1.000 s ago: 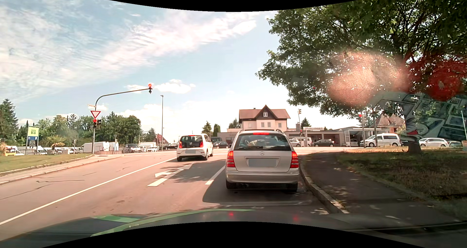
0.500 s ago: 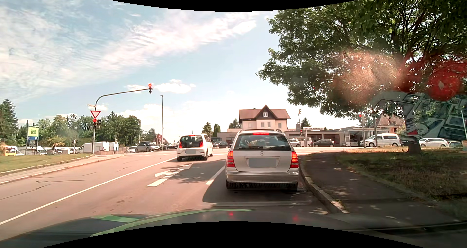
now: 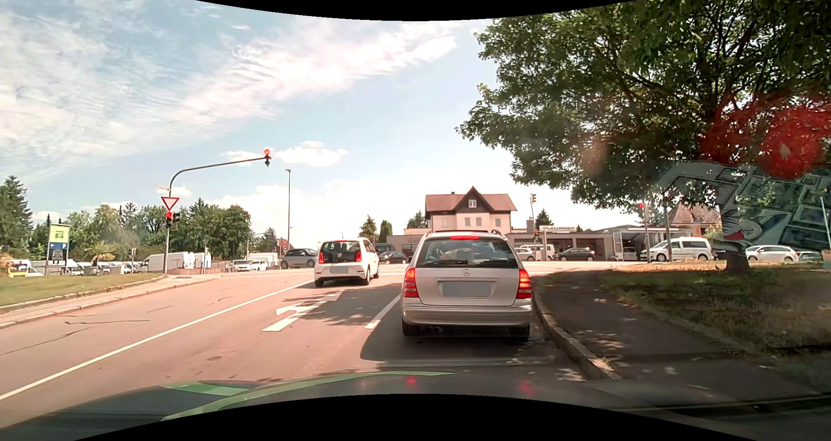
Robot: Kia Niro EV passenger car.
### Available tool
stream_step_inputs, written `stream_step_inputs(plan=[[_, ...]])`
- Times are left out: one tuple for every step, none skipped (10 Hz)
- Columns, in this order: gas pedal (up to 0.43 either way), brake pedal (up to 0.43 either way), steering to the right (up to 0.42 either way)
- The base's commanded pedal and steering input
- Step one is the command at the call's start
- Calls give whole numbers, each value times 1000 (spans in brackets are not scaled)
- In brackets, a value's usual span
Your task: Follow the waypoints while adhering to traffic rules and regulations
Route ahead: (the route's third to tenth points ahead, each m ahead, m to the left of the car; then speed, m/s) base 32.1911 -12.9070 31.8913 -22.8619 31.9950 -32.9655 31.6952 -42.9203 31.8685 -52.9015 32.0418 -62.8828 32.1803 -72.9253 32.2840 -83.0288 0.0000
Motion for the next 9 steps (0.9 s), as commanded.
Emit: stream_step_inputs(plan=[[0,280,80],[0,280,81],[0,280,81],[0,280,81],[0,280,81],[0,287,81],[0,280,81],[0,287,81],[0,280,81]])
